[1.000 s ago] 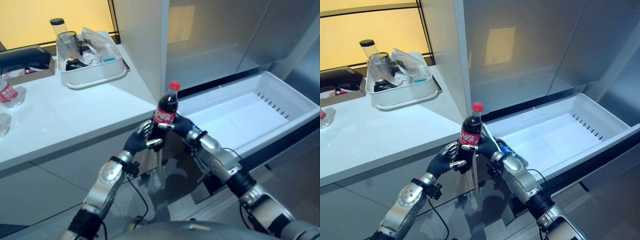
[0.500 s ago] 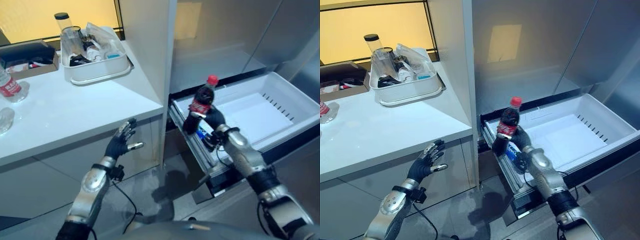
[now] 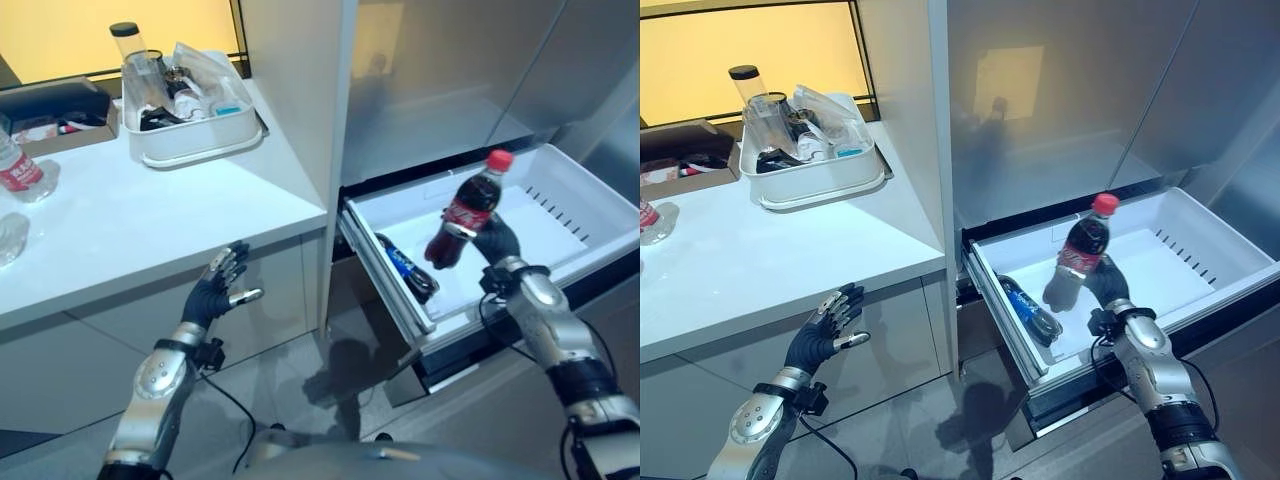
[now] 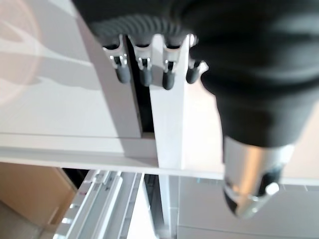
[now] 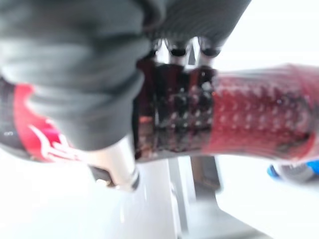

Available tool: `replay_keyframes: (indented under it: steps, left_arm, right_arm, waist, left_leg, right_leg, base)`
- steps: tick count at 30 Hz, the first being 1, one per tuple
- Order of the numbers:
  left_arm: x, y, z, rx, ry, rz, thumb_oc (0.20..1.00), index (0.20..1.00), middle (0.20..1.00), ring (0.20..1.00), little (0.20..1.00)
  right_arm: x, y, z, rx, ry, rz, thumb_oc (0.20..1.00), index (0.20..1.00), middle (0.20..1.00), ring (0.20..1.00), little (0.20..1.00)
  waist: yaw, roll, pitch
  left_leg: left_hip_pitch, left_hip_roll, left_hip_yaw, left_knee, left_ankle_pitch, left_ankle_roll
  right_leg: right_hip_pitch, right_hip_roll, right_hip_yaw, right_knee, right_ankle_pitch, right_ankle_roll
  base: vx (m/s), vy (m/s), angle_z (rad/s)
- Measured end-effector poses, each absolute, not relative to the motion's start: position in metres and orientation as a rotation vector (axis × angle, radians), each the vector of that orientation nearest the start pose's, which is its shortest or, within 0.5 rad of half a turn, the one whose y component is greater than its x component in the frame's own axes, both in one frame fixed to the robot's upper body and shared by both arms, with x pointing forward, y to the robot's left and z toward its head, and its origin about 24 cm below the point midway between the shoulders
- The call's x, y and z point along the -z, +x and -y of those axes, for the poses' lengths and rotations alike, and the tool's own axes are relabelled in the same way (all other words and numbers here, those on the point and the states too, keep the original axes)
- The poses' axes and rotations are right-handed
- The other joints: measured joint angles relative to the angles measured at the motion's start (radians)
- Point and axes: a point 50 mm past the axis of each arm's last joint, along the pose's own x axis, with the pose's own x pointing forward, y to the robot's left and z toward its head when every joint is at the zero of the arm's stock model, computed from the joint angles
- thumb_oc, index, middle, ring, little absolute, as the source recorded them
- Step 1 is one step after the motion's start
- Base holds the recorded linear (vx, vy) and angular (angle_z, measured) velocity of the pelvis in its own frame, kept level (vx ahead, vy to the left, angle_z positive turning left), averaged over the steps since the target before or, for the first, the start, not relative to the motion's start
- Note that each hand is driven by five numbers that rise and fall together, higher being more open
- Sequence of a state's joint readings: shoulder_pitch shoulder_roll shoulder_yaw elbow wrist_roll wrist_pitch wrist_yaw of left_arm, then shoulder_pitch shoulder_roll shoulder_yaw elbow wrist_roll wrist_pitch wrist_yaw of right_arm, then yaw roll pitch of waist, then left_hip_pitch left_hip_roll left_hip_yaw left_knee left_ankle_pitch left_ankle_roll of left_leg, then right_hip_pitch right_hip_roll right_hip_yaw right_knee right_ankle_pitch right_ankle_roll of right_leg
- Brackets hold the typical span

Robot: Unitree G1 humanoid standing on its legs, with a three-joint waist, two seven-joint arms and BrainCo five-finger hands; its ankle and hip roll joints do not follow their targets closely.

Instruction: Take the drinks into the refrigerator

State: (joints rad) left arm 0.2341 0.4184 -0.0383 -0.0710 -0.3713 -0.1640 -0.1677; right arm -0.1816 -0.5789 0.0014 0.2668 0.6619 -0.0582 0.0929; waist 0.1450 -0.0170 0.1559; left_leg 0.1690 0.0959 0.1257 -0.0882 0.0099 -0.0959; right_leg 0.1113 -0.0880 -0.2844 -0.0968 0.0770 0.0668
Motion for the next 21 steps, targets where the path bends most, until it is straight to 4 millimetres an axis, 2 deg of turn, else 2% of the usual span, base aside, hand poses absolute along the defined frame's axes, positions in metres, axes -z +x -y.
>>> replay_keyframes:
  steps: [5,10,14,15,16,17,19,21]
  left_arm:
    - [-0.040,0.204,-0.212,0.189,0.021,-0.001,1.000,1.000,1.000,1.000,1.000]
    - [-0.042,0.204,-0.199,0.247,0.004,0.011,1.000,1.000,1.000,1.000,1.000]
    - [-0.044,0.208,-0.192,0.291,0.015,0.018,1.000,1.000,1.000,1.000,1.000]
    - [-0.045,0.208,-0.189,0.305,0.012,0.023,1.000,1.000,1.000,1.000,1.000]
    - [-0.049,0.212,-0.182,0.330,0.013,0.039,1.000,1.000,1.000,1.000,1.000]
    - [-0.051,0.214,-0.177,0.355,0.014,0.050,1.000,1.000,1.000,1.000,1.000]
    - [-0.051,0.215,-0.170,0.376,0.008,0.052,1.000,1.000,1.000,1.000,1.000]
    - [-0.049,0.215,-0.162,0.407,0.000,0.045,1.000,1.000,1.000,1.000,1.000]
  right_arm:
    - [-0.077,0.279,0.288,0.088,0.054,0.018,0.200,0.200,0.200,0.200,0.200]
    - [-0.047,0.275,0.323,0.240,-0.170,-0.185,0.200,0.200,0.200,0.200,0.200]
    - [-0.045,0.295,0.313,0.183,-0.431,-0.256,0.200,0.200,0.200,0.200,0.200]
    - [-0.044,0.297,0.311,0.176,-0.462,-0.267,0.200,0.200,0.200,0.200,0.200]
    - [-0.042,0.308,0.310,0.176,-0.530,-0.310,0.200,0.200,0.200,0.200,0.200]
    - [-0.041,0.310,0.312,0.181,-0.559,-0.332,0.200,0.200,0.200,0.200,0.200]
    - [-0.038,0.317,0.314,0.189,-0.632,-0.392,0.200,0.200,0.200,0.200,0.200]
    - [-0.040,0.324,0.315,0.189,-0.709,-0.435,0.200,0.200,0.200,0.200,0.200]
  waist:
    - [-0.016,-0.001,0.000]
    - [-0.013,-0.005,0.000]
    - [-0.019,-0.007,0.001]
    - [0.000,-0.007,0.002]
    - [-0.011,-0.020,0.002]
    - [0.010,-0.026,0.005]
    - [0.015,-0.033,0.012]
    - [0.020,-0.029,0.016]
  left_leg:
    - [-0.005,-0.001,-0.001,0.000,0.000,0.000]
    - [-0.005,-0.002,-0.003,0.000,0.000,0.000]
    - [-0.007,-0.001,-0.002,0.000,0.000,0.000]
    - [-0.017,-0.001,-0.004,0.000,0.001,0.000]
    - [-0.021,-0.001,-0.006,0.001,0.001,0.001]
    - [-0.030,-0.002,-0.011,0.001,0.004,0.003]
    - [-0.055,-0.005,-0.018,0.004,0.008,0.004]
    - [-0.084,-0.012,-0.026,0.007,0.011,0.008]
  right_leg:
    - [-0.003,-0.001,-0.001,0.002,0.000,0.000]
    - [-0.004,-0.001,-0.002,0.004,0.000,0.000]
    - [-0.006,-0.001,-0.002,0.000,0.000,0.000]
    - [-0.006,-0.002,-0.004,0.002,0.000,0.000]
    - [-0.018,-0.002,-0.004,0.000,-0.001,0.003]
    - [-0.025,-0.002,-0.008,0.000,0.002,-0.001]
    - [-0.046,-0.005,-0.012,0.000,0.006,-0.001]
    - [-0.066,-0.013,-0.023,0.003,0.010,0.001]
  base:
    - [0.00,0.000,0.00]
    - [0.00,0.000,0.00]
    - [-0.02,0.000,0.00]
    - [-0.07,-0.002,0.03]
    - [-0.06,0.004,0.06]
    - [-0.07,0.007,0.06]
    - [-0.07,0.014,0.08]
    - [-0.09,0.016,0.14]
